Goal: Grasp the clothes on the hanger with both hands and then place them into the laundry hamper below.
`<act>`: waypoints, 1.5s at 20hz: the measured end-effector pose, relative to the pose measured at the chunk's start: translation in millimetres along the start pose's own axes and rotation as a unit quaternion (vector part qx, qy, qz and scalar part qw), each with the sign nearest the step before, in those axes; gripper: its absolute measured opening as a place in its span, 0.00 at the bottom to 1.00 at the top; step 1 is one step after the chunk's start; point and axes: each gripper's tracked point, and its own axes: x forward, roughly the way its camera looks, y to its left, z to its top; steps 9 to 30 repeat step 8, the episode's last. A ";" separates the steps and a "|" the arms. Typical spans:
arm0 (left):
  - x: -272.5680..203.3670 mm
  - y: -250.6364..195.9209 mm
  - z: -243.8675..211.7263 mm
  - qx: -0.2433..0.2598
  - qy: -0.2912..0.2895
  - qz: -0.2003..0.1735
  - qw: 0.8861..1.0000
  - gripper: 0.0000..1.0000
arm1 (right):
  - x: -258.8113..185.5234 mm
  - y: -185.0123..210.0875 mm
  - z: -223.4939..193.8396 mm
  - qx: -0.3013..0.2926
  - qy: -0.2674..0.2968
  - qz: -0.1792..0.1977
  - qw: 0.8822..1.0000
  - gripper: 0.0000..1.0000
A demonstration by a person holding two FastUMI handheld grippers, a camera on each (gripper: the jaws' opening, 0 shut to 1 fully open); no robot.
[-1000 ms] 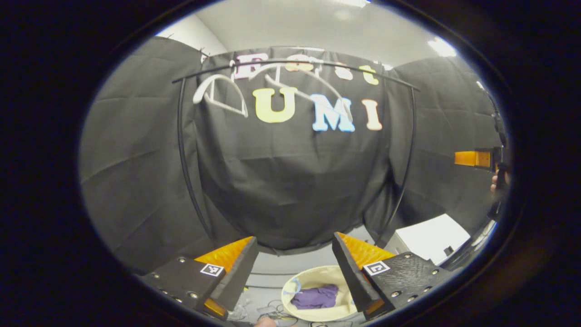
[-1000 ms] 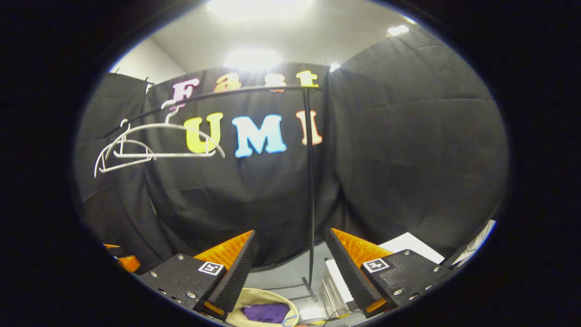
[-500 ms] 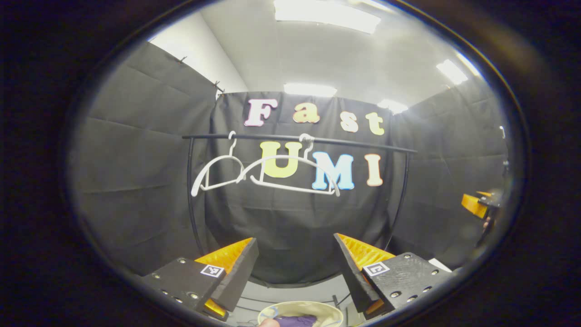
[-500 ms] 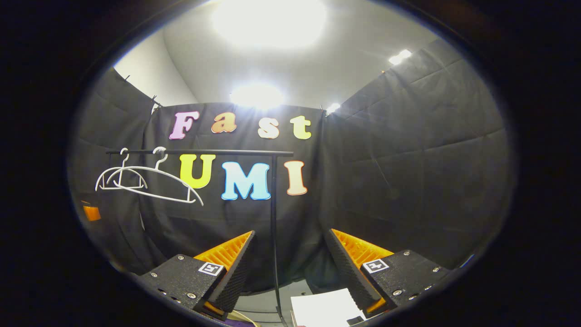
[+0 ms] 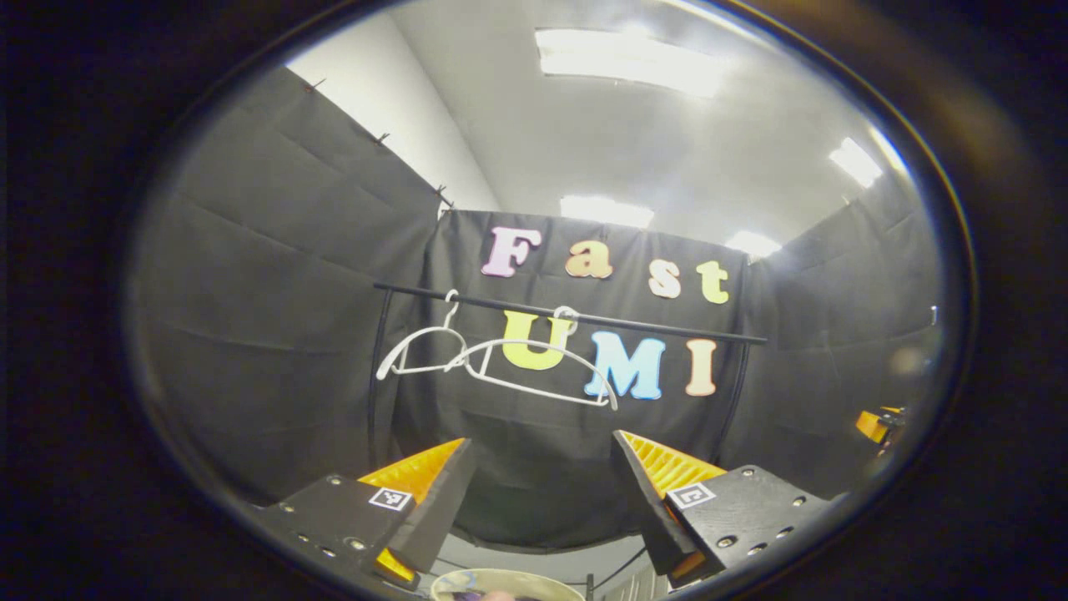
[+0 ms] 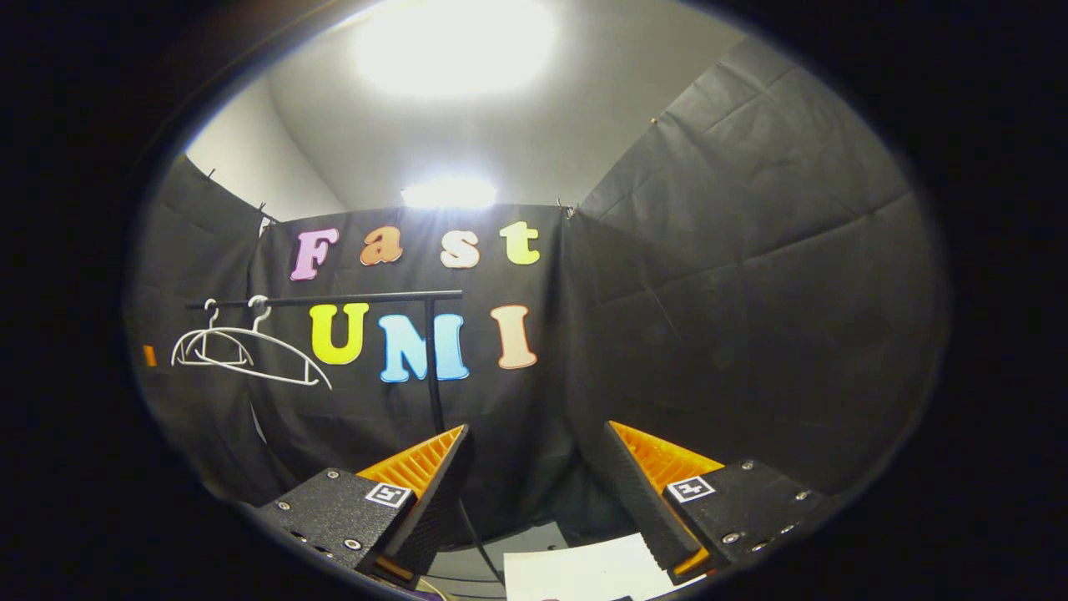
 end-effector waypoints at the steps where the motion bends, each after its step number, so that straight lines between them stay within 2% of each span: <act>1: -0.8 4.2 0.1 0.002 -0.005 0.013 1.000 0.99 | 1.4 -2.8 -0.8 0.002 0.003 0.006 1.000 0.95; 3: -5.1 0.8 7.3 0.009 -0.022 0.026 0.999 0.99 | 2.8 -4.0 -4.5 0.007 0.007 0.022 1.000 0.95; 6: -16.8 -13.8 9.5 0.000 -0.024 0.019 1.000 1.00 | 5.3 2.9 -11.5 0.006 0.011 0.048 0.999 0.95; 8: -20.2 -8.7 3.0 -0.012 -0.026 0.035 0.999 0.99 | 4.4 10.1 -10.1 0.006 0.000 0.070 0.998 0.95; 30: -20.2 -8.7 3.0 -0.012 -0.026 0.035 0.999 0.99 | 4.4 10.1 -10.1 0.006 0.000 0.070 0.998 0.95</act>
